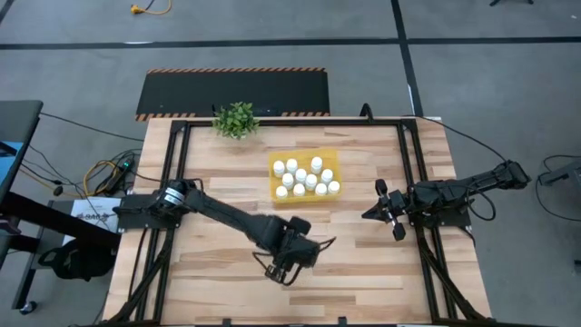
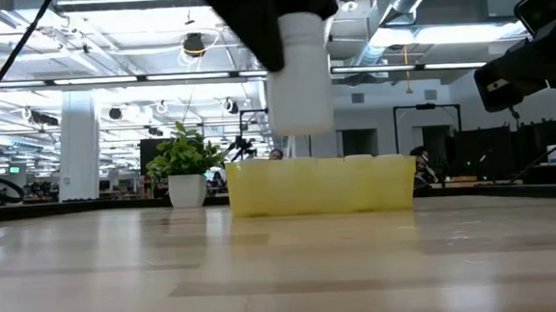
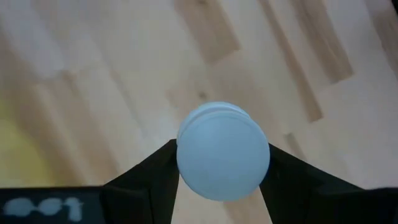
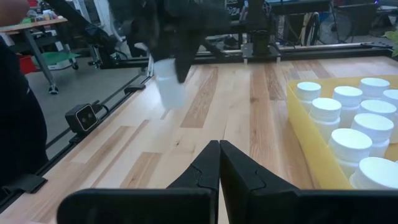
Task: Pick and place pill bottles into a basket
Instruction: Put the white medicine bottle into the yellow bin
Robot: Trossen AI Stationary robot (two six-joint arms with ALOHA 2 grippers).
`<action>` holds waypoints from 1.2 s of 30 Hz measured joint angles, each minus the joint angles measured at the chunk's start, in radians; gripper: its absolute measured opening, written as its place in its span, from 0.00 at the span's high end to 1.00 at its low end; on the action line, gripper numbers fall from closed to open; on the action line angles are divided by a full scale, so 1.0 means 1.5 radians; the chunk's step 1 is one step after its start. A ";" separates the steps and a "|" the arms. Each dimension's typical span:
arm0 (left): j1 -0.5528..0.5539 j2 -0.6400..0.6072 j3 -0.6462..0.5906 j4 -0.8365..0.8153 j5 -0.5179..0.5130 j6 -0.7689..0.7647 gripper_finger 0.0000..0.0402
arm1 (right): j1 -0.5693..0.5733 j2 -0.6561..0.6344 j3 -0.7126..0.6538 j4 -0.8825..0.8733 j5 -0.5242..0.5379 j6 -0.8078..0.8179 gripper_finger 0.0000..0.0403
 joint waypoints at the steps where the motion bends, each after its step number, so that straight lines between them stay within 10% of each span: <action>1: 0.008 0.000 0.016 -0.017 -0.002 0.006 0.56 | 0.000 0.000 0.000 0.000 0.000 0.000 1.00; 14: 0.178 0.000 0.180 -0.090 -0.030 0.075 0.56 | 0.000 0.000 0.000 0.000 0.000 0.000 1.00; 36: 0.438 0.000 0.148 -0.046 0.033 0.184 0.56 | 0.000 0.000 0.000 0.000 0.000 0.000 1.00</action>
